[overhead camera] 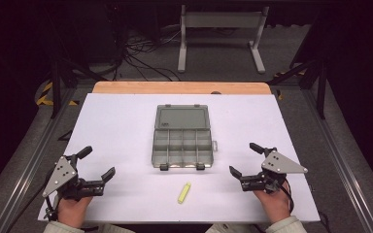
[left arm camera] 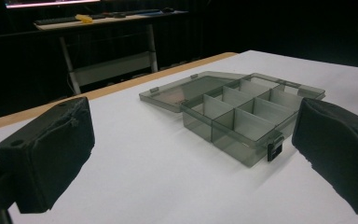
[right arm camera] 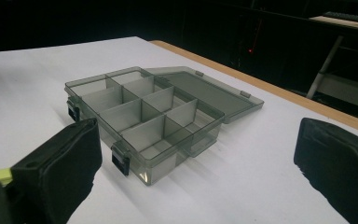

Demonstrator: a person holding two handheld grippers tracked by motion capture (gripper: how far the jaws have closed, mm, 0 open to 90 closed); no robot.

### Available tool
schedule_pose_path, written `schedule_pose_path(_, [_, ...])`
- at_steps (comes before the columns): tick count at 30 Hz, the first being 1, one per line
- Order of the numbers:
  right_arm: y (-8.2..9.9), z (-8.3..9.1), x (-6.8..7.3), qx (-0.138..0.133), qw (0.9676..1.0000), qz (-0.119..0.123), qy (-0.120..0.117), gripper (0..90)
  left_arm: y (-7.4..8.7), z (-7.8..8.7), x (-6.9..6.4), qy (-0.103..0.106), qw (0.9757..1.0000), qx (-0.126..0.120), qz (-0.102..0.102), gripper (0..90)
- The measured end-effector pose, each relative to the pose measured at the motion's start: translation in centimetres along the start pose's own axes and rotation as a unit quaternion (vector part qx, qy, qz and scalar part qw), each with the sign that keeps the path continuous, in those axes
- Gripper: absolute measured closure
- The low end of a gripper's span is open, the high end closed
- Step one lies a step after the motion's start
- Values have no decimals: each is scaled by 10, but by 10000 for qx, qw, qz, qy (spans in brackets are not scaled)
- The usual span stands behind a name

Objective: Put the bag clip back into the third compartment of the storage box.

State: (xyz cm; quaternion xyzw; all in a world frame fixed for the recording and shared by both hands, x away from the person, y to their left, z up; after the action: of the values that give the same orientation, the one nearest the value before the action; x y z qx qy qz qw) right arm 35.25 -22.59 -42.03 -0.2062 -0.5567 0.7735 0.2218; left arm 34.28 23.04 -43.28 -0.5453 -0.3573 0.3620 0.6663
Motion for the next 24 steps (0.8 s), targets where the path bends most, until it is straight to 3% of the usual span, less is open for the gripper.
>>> schedule_pose_path(7, [0,0,-1,-23,9999,-103,-35,20,-1,1,0,-33,10000,-48,-27,1])
schedule_pose_path(17, [-2,-2,1,2,9999,-72,-76,24,-1,1,-1,-42,10000,-52,-43,4])
schedule_pose_path(24, [-7,-6,6,-65,9995,-152,-263,28,-2,1,-4,-26,10000,-30,-74,4])
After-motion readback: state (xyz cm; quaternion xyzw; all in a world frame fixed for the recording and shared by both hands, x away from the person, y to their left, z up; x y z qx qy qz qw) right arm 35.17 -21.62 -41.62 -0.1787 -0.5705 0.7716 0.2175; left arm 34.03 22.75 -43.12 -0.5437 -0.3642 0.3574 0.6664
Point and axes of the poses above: each handheld gripper's, and its own axes: z roughly backward along the jaws, y roughly out of its underside, x roughly to its left, the point moved 6 cm from there along -z, roughly forward along the jaws, and after that the axes turned 12 degrees about -y, right-handed, at the moved point
